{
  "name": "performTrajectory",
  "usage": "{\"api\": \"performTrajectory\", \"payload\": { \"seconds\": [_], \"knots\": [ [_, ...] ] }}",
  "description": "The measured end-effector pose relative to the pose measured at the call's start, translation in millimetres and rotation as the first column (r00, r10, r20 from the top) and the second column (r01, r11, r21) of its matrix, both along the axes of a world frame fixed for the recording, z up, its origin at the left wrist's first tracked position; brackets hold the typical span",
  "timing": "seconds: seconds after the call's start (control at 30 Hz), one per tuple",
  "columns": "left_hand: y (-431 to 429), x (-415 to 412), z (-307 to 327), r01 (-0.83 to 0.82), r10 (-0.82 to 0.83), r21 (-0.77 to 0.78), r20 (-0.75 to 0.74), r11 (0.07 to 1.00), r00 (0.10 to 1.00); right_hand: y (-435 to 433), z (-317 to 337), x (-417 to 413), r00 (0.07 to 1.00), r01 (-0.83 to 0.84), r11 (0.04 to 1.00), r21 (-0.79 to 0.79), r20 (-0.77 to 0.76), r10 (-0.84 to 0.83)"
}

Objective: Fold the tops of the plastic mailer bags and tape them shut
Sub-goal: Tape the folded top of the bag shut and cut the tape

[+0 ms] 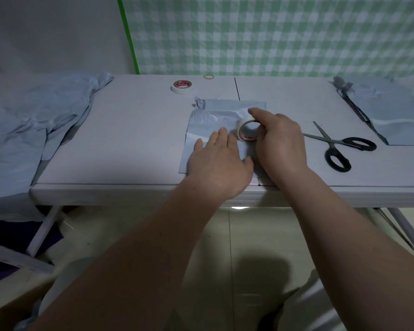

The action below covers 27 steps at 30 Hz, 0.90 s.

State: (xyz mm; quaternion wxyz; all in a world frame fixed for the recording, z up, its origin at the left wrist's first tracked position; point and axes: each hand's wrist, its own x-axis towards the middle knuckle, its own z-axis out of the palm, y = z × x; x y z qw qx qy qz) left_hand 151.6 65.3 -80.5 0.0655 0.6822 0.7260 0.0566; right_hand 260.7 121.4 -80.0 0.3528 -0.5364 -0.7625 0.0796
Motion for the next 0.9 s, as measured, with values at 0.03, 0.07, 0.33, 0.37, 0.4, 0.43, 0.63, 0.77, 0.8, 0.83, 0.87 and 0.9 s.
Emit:
{"api": "performTrajectory", "payload": {
  "seconds": [0.03,0.07,0.33,0.37,0.4,0.43,0.63,0.77,0.8,0.83,0.87,0.9],
  "knots": [
    [-0.1,-0.4,0.0,-0.001,0.001,0.003,0.002,1.0,1.0,0.4,0.6,1.4,1.0,0.004,1.0,-0.004,0.009,-0.004],
    [-0.2,-0.6,0.3,0.0,0.0,0.005,0.0,1.0,1.0,1.3,1.2,2.9,1.0,0.009,1.0,-0.01,0.02,-0.009],
    [-1.9,1.0,2.3,-0.002,0.001,-0.019,-0.081,1.0,0.997,0.7,6.9,10.3,0.987,-0.003,0.999,0.036,0.16,-0.002],
    [-2.2,1.3,2.4,-0.008,0.007,-0.02,-0.093,1.0,0.996,-0.2,7.3,10.6,0.984,-0.002,0.999,0.035,0.177,-0.004],
    [-2.3,1.5,2.7,-0.013,0.011,-0.019,-0.102,1.0,0.995,-0.9,7.4,10.9,0.982,-0.003,0.999,0.036,0.19,-0.004],
    [-2.5,1.9,3.4,-0.016,0.014,-0.017,-0.109,1.0,0.994,-1.6,7.7,11.3,0.979,-0.007,0.999,0.039,0.204,-0.001],
    [-3.4,1.3,5.0,-0.048,0.044,-0.034,-0.126,0.998,0.991,-0.6,10.1,13.9,0.945,-0.049,0.996,0.079,0.326,0.02],
    [-4.2,1.7,7.6,-0.104,0.092,-0.097,-0.123,0.99,0.988,-0.5,8.6,12.2,0.925,-0.061,0.992,0.115,0.38,0.013],
    [-4.1,2.0,8.6,-0.119,0.104,-0.113,-0.125,0.986,0.987,1.0,7.2,12.6,0.931,-0.058,0.991,0.118,0.366,0.011],
    [-4.2,2.1,9.8,-0.13,0.114,-0.126,-0.127,0.983,0.985,3.0,6.0,13.5,0.947,-0.047,0.993,0.109,0.321,0.01],
    [-4.2,2.1,10.4,-0.138,0.121,-0.135,-0.128,0.981,0.984,4.8,5.1,14.7,0.97,-0.029,0.996,0.084,0.242,0.008],
    [-4.3,2.3,10.9,-0.143,0.125,-0.142,-0.128,0.98,0.984,5.8,4.5,15.8,0.99,-0.014,0.999,0.049,0.141,0.007]
  ]
}}
